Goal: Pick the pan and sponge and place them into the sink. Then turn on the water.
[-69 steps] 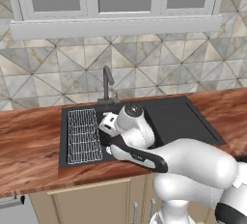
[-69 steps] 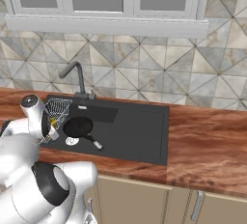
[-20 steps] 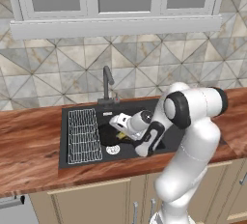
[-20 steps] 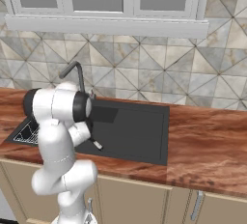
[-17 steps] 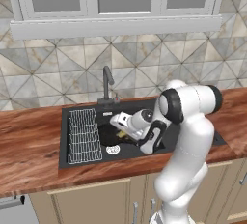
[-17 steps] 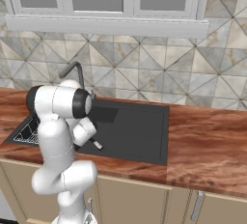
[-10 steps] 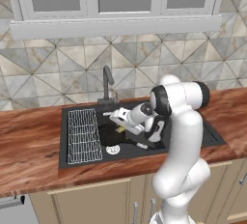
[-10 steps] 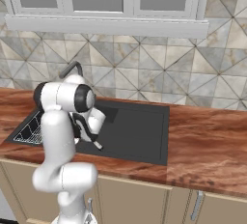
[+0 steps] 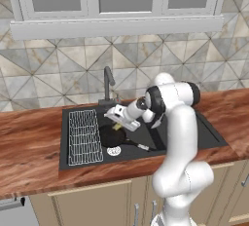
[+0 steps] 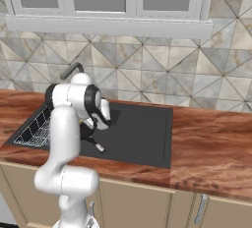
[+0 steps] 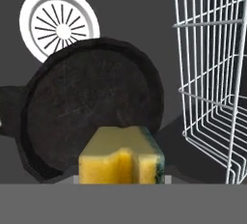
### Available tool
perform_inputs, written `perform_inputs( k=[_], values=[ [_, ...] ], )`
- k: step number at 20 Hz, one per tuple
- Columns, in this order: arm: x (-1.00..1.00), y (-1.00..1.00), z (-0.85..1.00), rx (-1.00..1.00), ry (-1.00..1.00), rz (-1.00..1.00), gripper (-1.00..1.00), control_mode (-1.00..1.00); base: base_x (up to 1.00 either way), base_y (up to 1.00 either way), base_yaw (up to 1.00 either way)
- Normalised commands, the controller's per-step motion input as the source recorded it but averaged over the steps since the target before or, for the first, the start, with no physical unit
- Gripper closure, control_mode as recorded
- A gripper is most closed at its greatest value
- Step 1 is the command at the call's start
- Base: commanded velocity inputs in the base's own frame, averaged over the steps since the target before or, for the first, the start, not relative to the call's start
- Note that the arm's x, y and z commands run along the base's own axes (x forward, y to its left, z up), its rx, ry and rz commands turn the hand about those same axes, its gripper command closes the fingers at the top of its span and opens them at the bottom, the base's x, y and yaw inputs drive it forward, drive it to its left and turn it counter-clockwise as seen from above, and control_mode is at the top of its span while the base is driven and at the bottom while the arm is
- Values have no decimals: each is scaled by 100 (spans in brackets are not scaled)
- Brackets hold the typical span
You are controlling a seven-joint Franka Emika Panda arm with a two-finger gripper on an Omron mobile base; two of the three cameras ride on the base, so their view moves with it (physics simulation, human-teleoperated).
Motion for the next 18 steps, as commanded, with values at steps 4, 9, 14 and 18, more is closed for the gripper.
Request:
perform_inputs(
  k=[4,9,14,18],
  values=[
    [26,17,-27,-1,0,2,100,-100,0,0,0],
    [20,10,-30,-1,0,4,100,-100,0,0,0],
    [16,0,-24,0,0,5,100,-100,0,0,0],
    [9,-6,-23,0,0,5,100,-100,0,0,0]
  ],
)
